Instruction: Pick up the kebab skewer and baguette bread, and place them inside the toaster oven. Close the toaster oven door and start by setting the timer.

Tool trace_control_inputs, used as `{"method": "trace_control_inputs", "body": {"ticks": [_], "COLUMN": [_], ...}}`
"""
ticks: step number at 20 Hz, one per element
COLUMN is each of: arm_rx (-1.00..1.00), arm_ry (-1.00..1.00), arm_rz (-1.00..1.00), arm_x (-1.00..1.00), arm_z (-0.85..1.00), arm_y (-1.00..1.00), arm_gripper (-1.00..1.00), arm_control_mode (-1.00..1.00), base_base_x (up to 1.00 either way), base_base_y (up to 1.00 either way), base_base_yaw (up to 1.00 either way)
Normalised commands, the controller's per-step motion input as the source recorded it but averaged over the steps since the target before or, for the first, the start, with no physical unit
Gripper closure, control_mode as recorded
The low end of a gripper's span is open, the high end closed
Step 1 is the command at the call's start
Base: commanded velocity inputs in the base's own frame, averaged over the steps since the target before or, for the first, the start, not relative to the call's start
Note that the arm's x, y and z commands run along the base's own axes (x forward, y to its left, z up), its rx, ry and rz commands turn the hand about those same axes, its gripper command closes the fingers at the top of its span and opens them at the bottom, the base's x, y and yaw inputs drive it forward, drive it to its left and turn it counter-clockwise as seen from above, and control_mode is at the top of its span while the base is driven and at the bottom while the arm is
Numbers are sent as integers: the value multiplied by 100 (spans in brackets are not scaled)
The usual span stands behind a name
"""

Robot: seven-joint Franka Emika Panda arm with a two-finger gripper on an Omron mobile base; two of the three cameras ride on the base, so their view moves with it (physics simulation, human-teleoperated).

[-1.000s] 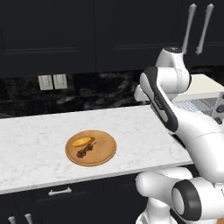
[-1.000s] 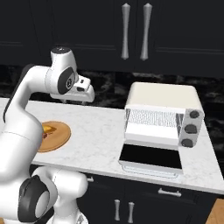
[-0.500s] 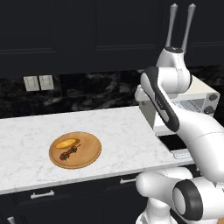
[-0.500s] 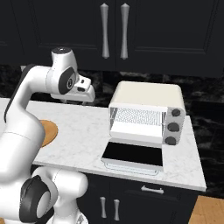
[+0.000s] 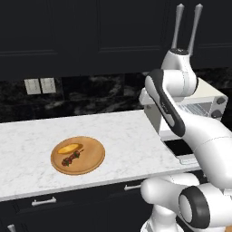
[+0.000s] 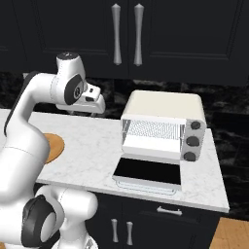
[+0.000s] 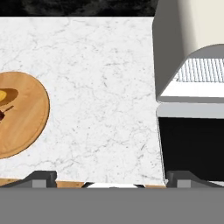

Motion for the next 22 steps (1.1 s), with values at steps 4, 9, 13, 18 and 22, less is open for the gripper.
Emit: {"method": "trace_control_inputs", "body": {"ticks": [4,9,13,18,22], "arm_rx": [0,0,0,0,12], "arm_ry": [0,0,0,-14,-74], "arm_rz": [0,0,0,9,25], "arm_x": [0,0,0,-31,-92], "arm_z": [0,0,0,-16,-25], "arm_y": [0,0,0,-16,-96], "arm_gripper": [-100,-100,-100,-100,-100], "arm_control_mode": [100,-100,-100,-100,-100], "base_base_x": [0,0,0,0,0], "base_base_y": [0,0,0,0,0], "base_base_yaw": [0,0,0,0,0]}}
